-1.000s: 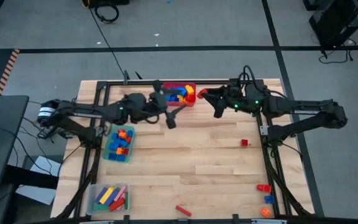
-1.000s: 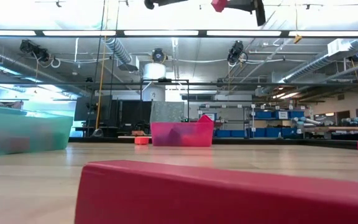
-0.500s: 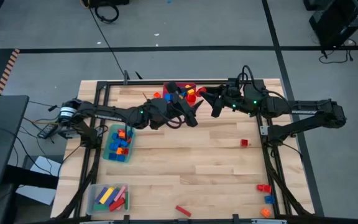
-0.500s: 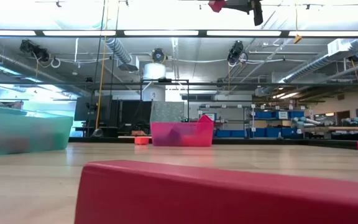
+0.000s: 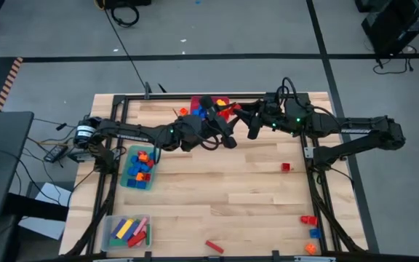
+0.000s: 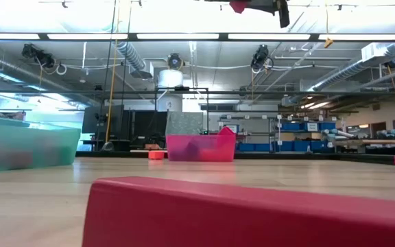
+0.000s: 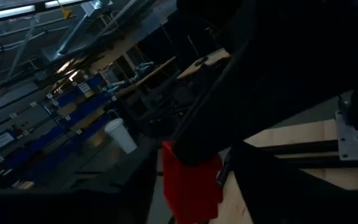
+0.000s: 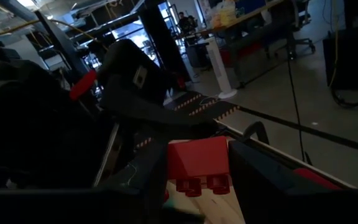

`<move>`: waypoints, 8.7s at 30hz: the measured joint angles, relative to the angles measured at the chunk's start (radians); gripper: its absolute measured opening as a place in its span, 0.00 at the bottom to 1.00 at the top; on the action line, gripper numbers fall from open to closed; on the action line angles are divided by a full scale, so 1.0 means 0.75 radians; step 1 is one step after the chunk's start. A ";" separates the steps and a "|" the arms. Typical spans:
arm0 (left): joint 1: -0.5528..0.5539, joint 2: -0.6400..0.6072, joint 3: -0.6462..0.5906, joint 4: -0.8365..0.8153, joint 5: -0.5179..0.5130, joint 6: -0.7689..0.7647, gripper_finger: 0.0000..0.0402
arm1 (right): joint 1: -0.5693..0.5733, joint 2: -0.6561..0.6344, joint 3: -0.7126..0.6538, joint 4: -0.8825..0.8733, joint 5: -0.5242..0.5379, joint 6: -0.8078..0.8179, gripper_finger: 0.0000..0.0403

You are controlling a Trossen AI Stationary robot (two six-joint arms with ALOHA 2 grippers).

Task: Sort blocks by size
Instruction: Put the red 4 studded building block into the teal bin, then put the red 1 studded building block into the red bin

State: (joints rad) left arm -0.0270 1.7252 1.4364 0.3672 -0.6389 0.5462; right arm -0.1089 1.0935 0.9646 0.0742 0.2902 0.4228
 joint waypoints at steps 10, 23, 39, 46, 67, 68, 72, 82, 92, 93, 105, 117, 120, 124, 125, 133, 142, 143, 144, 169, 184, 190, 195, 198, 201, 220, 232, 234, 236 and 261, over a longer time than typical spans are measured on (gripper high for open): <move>0.001 -0.001 0.002 -0.049 -0.009 -0.001 0.30 | -0.007 0.000 -0.002 0.001 -0.001 -0.010 0.42; 0.001 -0.002 0.002 -0.068 -0.025 -0.001 0.27 | -0.008 -0.004 -0.002 -0.013 -0.003 0.001 0.46; -0.048 -0.135 -0.001 -0.677 -0.309 -0.417 0.26 | -0.050 -0.212 0.001 -0.470 -0.005 0.054 0.62; -0.097 -0.242 0.000 -1.511 -0.221 -1.219 0.26 | -0.022 -0.216 0.000 -0.667 -0.009 0.138 0.61; -0.376 -0.710 -0.776 -1.972 0.431 -2.687 0.30 | 0.026 -0.128 0.000 -0.671 -0.031 0.097 0.60; -0.380 -0.719 -0.788 -1.972 0.438 -2.718 0.31 | 0.028 -0.124 0.000 -0.669 -0.031 0.100 0.60; -0.384 -0.723 -0.806 -1.977 0.446 -2.741 0.35 | 0.030 -0.123 0.000 -0.670 -0.035 0.108 0.60; -0.385 -0.723 -0.806 -2.012 0.427 -2.719 0.42 | 0.038 -0.123 0.000 -0.686 -0.073 0.148 0.60; -0.389 -0.722 -0.639 -2.009 0.299 -2.603 0.42 | 0.258 -0.121 0.000 -1.262 -0.181 0.686 0.60; -0.389 -0.722 -0.611 -2.005 0.275 -2.571 0.42 | 0.303 -0.117 0.000 -1.318 -0.180 0.747 0.60; -0.388 -0.722 -0.463 -1.711 0.135 -2.379 0.42 | 0.640 -0.041 -0.174 -1.712 -0.215 1.423 0.60; -0.379 -0.700 -0.462 -1.520 0.123 -2.206 0.42 | 0.570 -0.042 -0.423 -1.574 -0.280 1.290 0.60; -0.365 -0.698 -0.462 -1.523 0.119 -2.204 0.42 | 0.518 -0.042 -0.424 -1.570 -0.265 1.151 0.61; -0.358 -0.699 -0.462 -1.524 0.120 -2.204 0.42 | 0.466 -0.042 -0.424 -1.554 -0.389 1.001 0.60; -0.358 -0.698 -0.462 -1.524 0.120 -2.204 0.42 | 0.463 -0.042 -0.424 -1.549 -0.451 0.987 0.60; -0.358 -0.699 -0.462 -1.523 0.120 -2.205 0.42 | 0.668 -0.018 -0.424 -1.541 -0.767 1.150 0.60; -0.357 -0.699 -0.462 -1.522 0.114 -2.205 0.42 | 0.985 0.265 -0.423 -1.300 -0.934 1.239 0.60; -0.357 -0.698 -0.462 -1.522 0.110 -2.205 0.42 | 1.013 0.310 -0.417 -1.280 -0.964 1.238 0.60; -0.357 -0.695 -0.462 -1.520 0.107 -2.205 0.42 | 1.039 0.356 -0.406 -1.277 -0.992 1.233 0.60; -0.358 -0.532 -0.463 -1.387 0.194 -2.198 0.42 | 1.246 0.766 -0.093 -1.321 -1.096 0.972 0.64; -0.358 -0.517 -0.463 -1.384 0.206 -2.199 0.42 | 1.363 0.766 -0.093 -1.302 -1.046 1.002 0.77; -0.358 -0.517 -0.463 -1.385 0.206 -2.199 0.42 | 1.398 0.766 -0.094 -1.302 -0.998 0.932 0.74; -0.358 -0.517 -0.463 -1.385 0.206 -2.199 0.42 | 1.434 0.766 -0.094 -1.302 -0.980 0.884 0.71; -0.358 -0.517 -0.463 -1.385 0.206 -2.199 0.42 | 1.457 0.780 -0.094 -1.302 -0.980 0.850 0.69; -0.358 -0.517 -0.463 -1.384 0.206 -2.199 0.42 | 1.479 0.828 -0.094 -1.301 -0.981 0.817 0.67; -0.358 -0.517 -0.463 -1.383 0.206 -2.200 0.42 | 1.458 0.732 -0.094 -1.309 -0.743 0.903 0.35; -0.357 -0.517 -0.463 -1.337 0.205 -1.863 0.42 | 1.267 0.522 -0.094 -1.273 0.196 1.266 0.35; -0.357 -0.517 -0.463 -1.298 0.205 -1.747 0.42 | 1.202 0.501 -0.094 -1.230 0.279 1.280 0.35; -0.357 -0.518 -0.462 -1.266 0.206 -1.654 0.42 | 1.132 0.477 -0.094 -1.160 0.330 1.248 0.35; -0.347 -0.624 -0.595 -1.355 0.133 -1.121 0.42 | -0.090 1.069 0.813 -0.658 -0.131 0.209 0.35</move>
State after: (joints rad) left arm -0.2873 1.2573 0.9900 -0.6492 -0.5389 -0.2945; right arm -0.1762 1.8953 1.5745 -0.4195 0.1923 0.5796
